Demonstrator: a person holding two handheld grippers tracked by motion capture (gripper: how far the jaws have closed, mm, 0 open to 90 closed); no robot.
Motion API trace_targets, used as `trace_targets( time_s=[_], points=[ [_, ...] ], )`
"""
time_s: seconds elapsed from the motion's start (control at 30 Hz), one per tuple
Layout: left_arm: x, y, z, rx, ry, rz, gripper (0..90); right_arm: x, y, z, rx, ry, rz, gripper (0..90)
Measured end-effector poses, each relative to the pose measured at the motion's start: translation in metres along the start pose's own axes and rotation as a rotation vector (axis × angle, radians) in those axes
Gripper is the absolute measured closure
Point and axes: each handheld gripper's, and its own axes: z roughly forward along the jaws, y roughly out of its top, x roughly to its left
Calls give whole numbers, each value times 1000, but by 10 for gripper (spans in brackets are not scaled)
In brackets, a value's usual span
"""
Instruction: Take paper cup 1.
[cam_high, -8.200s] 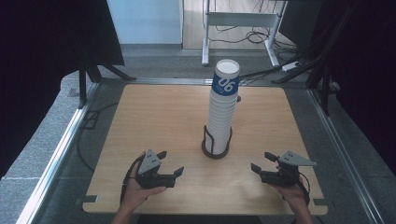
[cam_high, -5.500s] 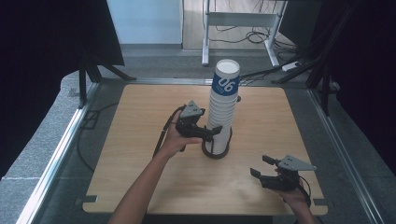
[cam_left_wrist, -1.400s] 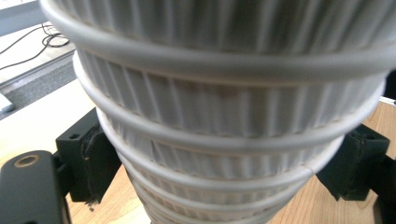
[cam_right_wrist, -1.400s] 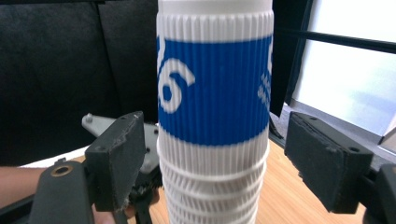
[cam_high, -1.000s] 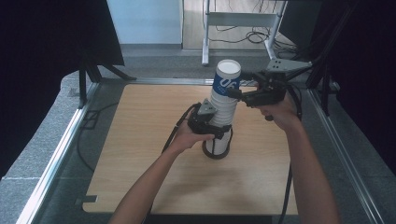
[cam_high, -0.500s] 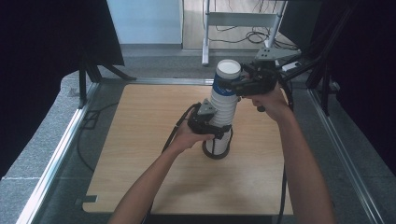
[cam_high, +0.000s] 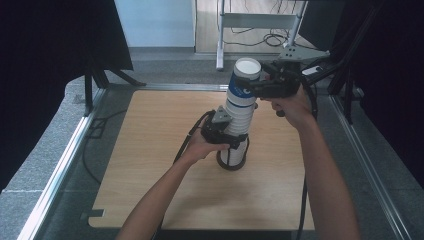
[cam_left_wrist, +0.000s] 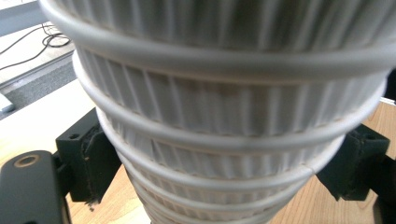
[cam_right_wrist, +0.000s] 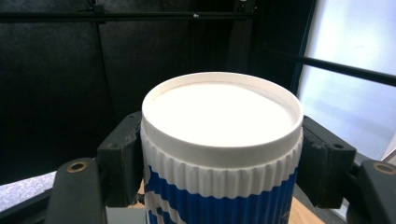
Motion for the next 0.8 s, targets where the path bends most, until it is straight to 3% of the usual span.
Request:
trace_targets(
  time_s=[0.23, 0.4, 0.8],
  points=[
    [1, 0, 0, 5, 3, 6, 129, 3, 12, -10, -64, -12, -4, 278],
    [1, 0, -1, 2, 1, 9, 130, 10, 27, -28, -112, -21, -29, 280],
    [1, -2, 0, -8, 2, 4, 129, 17, 34, -59, -148, -26, -51, 281]
  ],
)
